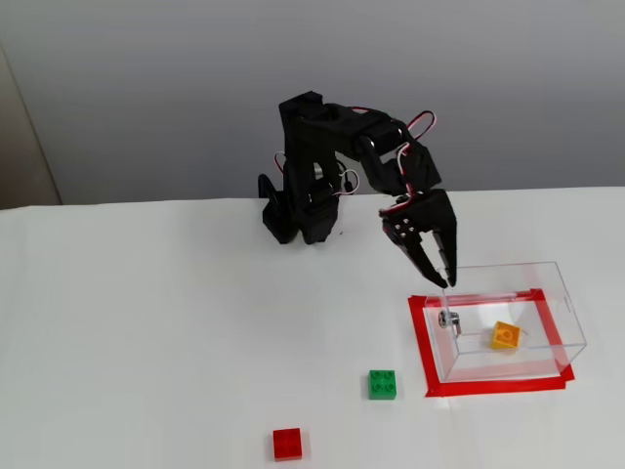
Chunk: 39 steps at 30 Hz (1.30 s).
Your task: Pick the yellow lego brick and place it into the transparent box
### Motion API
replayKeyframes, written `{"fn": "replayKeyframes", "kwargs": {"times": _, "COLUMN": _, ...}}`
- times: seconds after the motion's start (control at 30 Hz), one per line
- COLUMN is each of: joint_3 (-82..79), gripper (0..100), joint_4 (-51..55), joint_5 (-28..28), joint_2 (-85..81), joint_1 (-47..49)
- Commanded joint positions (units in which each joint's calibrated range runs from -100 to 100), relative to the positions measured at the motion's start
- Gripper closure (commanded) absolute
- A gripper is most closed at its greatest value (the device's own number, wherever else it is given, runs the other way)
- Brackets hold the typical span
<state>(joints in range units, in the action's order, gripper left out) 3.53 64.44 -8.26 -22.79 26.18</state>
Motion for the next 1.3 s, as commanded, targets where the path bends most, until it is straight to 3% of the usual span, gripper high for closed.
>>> {"fn": "replayKeyframes", "kwargs": {"times": 0.0, "joint_3": 0.18, "gripper": 98, "joint_4": 5.10, "joint_5": 1.05, "joint_2": -5.68, "joint_1": -7.43}}
{"fn": "replayKeyframes", "kwargs": {"times": 0.2, "joint_3": -7.42, "gripper": 98, "joint_4": 10.41, "joint_5": 1.47, "joint_2": -12.72, "joint_1": -19.56}}
{"fn": "replayKeyframes", "kwargs": {"times": 0.43, "joint_3": -25.14, "gripper": 98, "joint_4": 7.54, "joint_5": 1.42, "joint_2": -21.38, "joint_1": -29.91}}
{"fn": "replayKeyframes", "kwargs": {"times": 0.93, "joint_3": -62.66, "gripper": 98, "joint_4": -7.35, "joint_5": 1.89, "joint_2": -48.61, "joint_1": -34.64}}
{"fn": "replayKeyframes", "kwargs": {"times": 1.27, "joint_3": -80.75, "gripper": 98, "joint_4": -7.17, "joint_5": 1.99, "joint_2": -66.09, "joint_1": -34.71}}
